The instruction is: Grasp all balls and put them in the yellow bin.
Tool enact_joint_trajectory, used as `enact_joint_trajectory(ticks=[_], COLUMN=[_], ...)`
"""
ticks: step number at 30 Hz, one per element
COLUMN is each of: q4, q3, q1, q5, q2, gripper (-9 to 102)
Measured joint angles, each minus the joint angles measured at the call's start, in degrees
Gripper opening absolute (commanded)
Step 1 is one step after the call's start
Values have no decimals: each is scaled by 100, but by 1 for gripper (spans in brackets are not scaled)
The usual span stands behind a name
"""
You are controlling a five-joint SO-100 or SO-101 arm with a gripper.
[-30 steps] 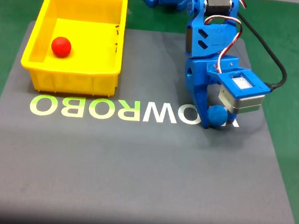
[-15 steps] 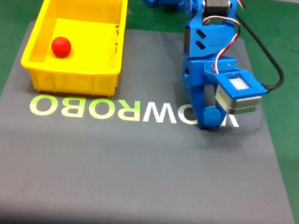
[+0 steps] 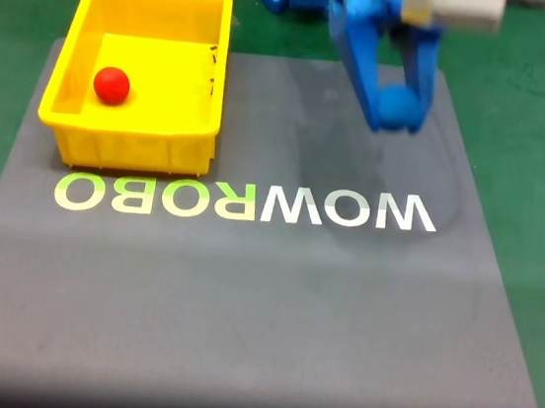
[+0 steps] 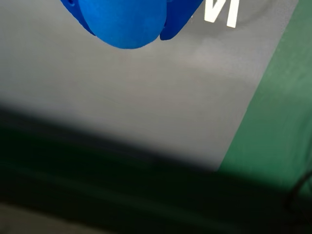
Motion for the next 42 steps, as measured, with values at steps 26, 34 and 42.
enact_joint_trajectory(ticks=[26, 34, 42], q4=[1723, 1626, 1626], q3=[2320, 2329, 2329], q1=[3973, 4069, 4069], q5=[-1090, -1143, -1055], q2=[3533, 3533, 3533], gripper=[0, 34, 43])
